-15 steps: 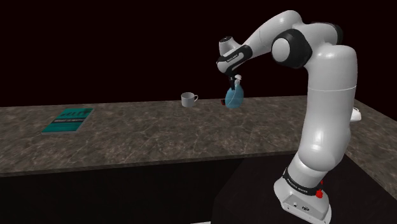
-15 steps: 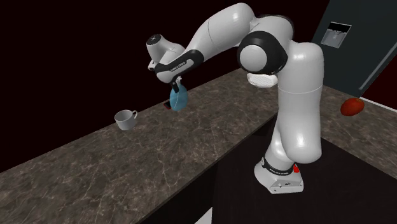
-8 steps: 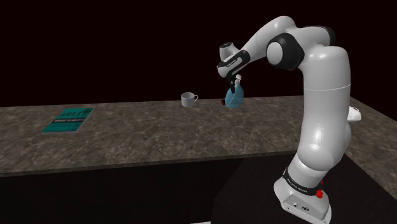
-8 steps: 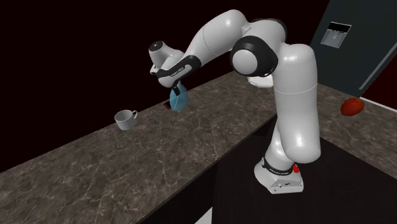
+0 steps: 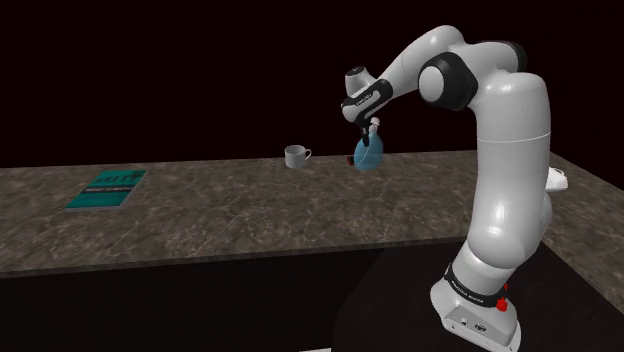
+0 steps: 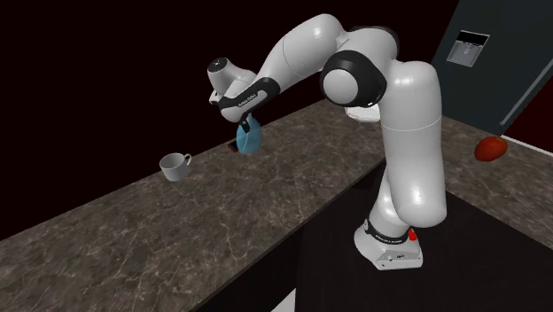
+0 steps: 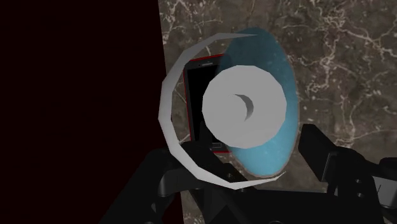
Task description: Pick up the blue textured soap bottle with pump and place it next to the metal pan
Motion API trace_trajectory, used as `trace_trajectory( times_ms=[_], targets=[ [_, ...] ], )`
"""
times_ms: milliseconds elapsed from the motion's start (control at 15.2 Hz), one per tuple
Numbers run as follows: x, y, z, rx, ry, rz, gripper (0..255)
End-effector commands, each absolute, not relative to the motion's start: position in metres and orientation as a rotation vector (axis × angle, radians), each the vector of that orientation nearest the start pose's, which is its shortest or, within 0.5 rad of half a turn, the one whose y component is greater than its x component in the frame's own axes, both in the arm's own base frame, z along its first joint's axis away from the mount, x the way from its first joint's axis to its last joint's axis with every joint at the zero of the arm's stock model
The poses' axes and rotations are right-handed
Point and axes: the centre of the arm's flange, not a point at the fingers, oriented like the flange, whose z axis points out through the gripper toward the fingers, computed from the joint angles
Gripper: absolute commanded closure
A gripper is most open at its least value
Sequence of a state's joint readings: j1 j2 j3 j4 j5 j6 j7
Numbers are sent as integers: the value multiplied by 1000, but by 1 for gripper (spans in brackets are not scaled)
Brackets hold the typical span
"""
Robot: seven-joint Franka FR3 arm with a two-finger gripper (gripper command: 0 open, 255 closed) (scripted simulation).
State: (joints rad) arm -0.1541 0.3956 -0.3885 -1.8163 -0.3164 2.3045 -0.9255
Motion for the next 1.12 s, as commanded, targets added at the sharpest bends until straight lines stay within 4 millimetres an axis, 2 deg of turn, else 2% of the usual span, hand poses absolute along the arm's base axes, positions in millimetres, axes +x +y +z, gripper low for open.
trace_trajectory(
  times_ms=[0,528,1056],
  targets=[
    [566,-325,350,-3323,-1064,321,255],
    [566,-325,350,-3324,-1064,321,255],
    [566,-325,392,-3324,-1064,321,255]
  ],
)
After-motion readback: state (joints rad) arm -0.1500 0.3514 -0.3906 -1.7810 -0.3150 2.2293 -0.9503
